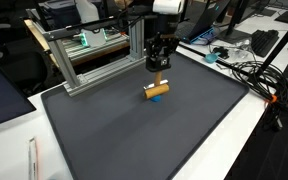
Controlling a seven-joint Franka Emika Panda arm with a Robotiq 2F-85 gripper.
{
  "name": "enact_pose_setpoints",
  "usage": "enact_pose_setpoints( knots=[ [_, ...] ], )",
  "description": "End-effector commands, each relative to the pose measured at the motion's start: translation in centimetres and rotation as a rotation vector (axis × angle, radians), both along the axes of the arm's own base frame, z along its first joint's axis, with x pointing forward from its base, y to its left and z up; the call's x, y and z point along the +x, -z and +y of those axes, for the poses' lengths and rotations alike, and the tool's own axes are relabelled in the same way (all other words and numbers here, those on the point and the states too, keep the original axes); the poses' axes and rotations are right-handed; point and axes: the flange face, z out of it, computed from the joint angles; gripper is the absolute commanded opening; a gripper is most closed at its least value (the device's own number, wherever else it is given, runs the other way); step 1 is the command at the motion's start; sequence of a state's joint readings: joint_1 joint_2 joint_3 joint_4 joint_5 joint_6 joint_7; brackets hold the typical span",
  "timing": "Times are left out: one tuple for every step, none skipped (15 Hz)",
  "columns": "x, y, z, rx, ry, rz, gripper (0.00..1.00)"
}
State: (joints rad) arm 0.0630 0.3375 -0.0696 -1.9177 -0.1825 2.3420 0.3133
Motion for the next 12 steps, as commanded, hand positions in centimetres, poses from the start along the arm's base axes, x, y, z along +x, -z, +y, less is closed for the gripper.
enact_pose_setpoints(
  knots=[
    [0.48, 0.35, -0.1, 0.022, 0.004, 0.008, 0.23],
    [0.48, 0.38, -0.07, 0.023, 0.004, 0.009, 0.23],
    [0.46, 0.44, -0.03, 0.024, 0.002, 0.013, 0.23],
    [0.46, 0.51, -0.01, 0.023, 0.002, 0.015, 0.23],
    [0.45, 0.62, 0.02, 0.026, 0.004, 0.018, 0.23],
    [0.47, 0.7, 0.03, 0.026, 0.004, 0.016, 0.23],
    [0.48, 0.77, 0.04, 0.026, 0.004, 0.014, 0.23],
    [0.49, 0.82, 0.04, 0.028, 0.004, 0.013, 0.23],
    [0.49, 0.87, 0.01, 0.027, 0.005, 0.015, 0.23],
    [0.48, 0.93, -0.01, 0.027, 0.004, 0.017, 0.23],
    [0.47, 1.0, -0.03, 0.028, 0.005, 0.02, 0.23],
    [0.49, 1.14, -0.03, 0.031, 0.006, 0.02, 0.23]
  ],
)
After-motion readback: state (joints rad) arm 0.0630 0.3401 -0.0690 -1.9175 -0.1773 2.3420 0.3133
